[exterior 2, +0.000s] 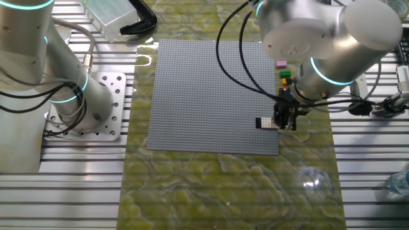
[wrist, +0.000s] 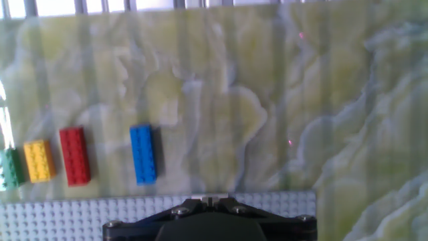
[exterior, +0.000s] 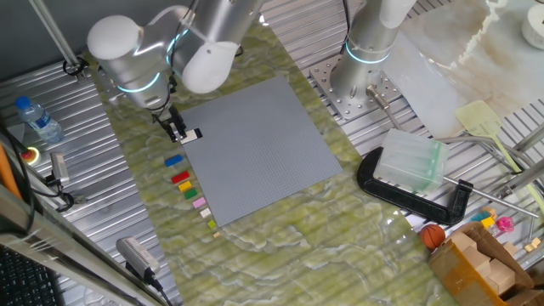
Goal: Build with small Lego blocks
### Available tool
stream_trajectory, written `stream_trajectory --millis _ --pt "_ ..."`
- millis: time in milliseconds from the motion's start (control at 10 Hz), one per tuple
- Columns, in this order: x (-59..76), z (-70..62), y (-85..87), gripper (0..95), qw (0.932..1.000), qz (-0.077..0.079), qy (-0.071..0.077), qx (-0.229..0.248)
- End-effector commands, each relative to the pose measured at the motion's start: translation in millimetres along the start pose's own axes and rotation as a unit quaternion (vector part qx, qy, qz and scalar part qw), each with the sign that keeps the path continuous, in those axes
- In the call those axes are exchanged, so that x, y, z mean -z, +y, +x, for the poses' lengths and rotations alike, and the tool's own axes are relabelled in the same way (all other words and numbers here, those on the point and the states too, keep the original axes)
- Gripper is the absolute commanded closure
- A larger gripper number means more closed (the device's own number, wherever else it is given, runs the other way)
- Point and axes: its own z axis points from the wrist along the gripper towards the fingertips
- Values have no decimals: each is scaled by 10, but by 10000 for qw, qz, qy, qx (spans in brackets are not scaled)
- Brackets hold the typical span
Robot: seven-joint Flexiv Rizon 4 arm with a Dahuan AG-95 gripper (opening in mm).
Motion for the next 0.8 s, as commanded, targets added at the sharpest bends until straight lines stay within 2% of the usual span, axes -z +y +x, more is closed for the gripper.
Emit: stream_trajectory --millis 100,500,700,800 --pt "-52 5 -9 950 10000 40 -12 15" --pt "-20 20 -3 950 10000 19 -2 -7" --pt "54 68 5 950 9999 26 113 -3" --pt "33 102 -8 950 9999 30 143 17"
